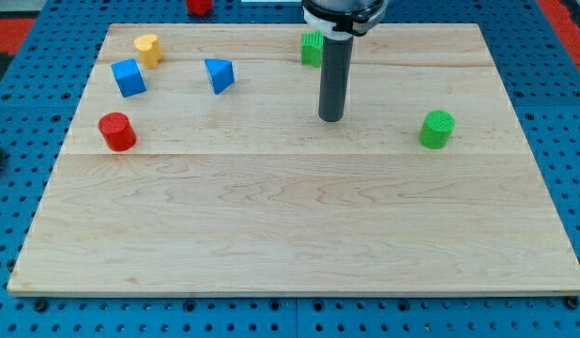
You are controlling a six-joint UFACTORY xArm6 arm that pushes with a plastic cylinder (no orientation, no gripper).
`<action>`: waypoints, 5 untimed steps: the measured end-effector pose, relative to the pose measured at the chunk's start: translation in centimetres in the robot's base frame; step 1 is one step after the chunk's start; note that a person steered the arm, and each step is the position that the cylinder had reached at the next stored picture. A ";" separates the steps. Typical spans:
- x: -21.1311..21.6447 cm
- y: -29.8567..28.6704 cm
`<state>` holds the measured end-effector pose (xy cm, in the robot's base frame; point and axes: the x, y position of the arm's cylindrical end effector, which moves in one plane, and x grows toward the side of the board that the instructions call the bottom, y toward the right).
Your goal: Place your arm below the green star
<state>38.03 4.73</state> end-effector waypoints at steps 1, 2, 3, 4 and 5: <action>0.0 -1.1; 0.0 -3.5; 0.0 -5.7; 0.0 -5.4; 0.0 -3.4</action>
<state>38.03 1.33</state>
